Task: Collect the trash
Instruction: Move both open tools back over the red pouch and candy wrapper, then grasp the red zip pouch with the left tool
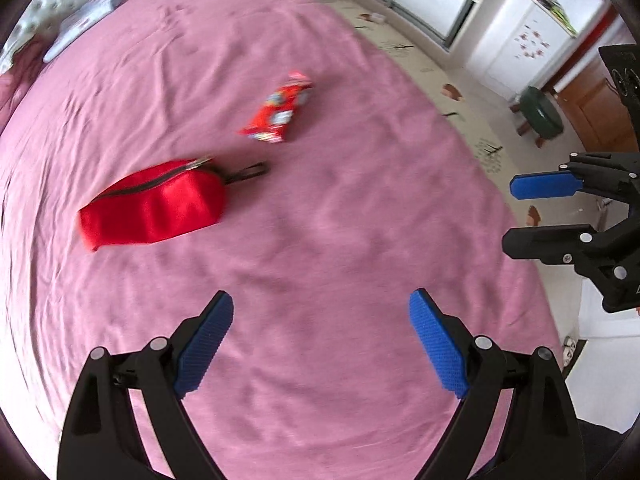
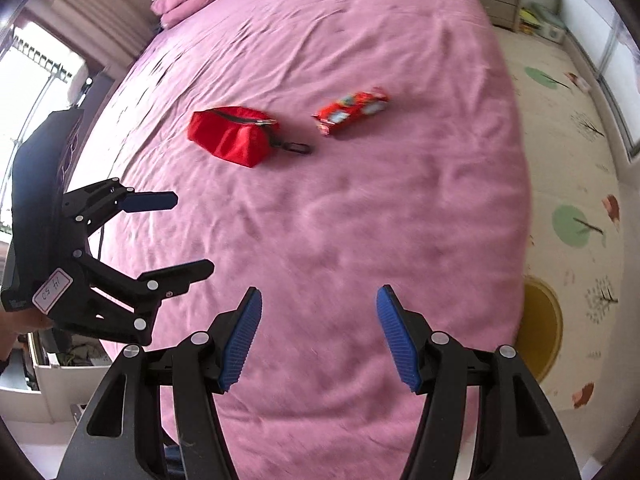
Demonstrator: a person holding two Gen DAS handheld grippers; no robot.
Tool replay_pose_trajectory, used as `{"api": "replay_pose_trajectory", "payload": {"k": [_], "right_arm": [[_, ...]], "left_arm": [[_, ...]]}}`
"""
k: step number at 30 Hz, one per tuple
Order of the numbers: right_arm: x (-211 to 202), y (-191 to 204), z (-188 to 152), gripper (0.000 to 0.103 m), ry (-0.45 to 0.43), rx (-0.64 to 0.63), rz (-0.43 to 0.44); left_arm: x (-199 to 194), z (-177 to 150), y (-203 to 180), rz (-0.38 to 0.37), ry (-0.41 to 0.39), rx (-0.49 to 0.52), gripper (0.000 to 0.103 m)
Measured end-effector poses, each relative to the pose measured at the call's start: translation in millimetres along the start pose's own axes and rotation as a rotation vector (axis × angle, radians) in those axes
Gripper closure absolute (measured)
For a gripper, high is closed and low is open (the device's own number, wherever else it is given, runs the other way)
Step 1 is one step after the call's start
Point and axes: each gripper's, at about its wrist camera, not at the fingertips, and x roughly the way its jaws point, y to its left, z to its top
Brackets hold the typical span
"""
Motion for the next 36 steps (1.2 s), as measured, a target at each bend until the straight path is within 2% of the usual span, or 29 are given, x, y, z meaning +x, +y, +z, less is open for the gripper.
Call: {"api": "replay_pose_trajectory", "payload": {"k": [9,24,30,36], "right_arm": [[53,52,61,0.044,0.037,-0.079,0.017],[121,81,127,0.044,0.092,-0.142,0.026],[143,81,147,0.042,0.103,-0.146,0.031],[160,78,163,0.037,0.105,-0.132,0.031]], "left_arm": [[11,-1,96,0.037,0.003,-0.098,0.014],[47,16,174,0.033,0.011,-0.141,0.014],[65,28,205,0.004,0.011,-0.204,0.014],[78,36,235,-0.076,-0.004,-0.322,0.012]]}}
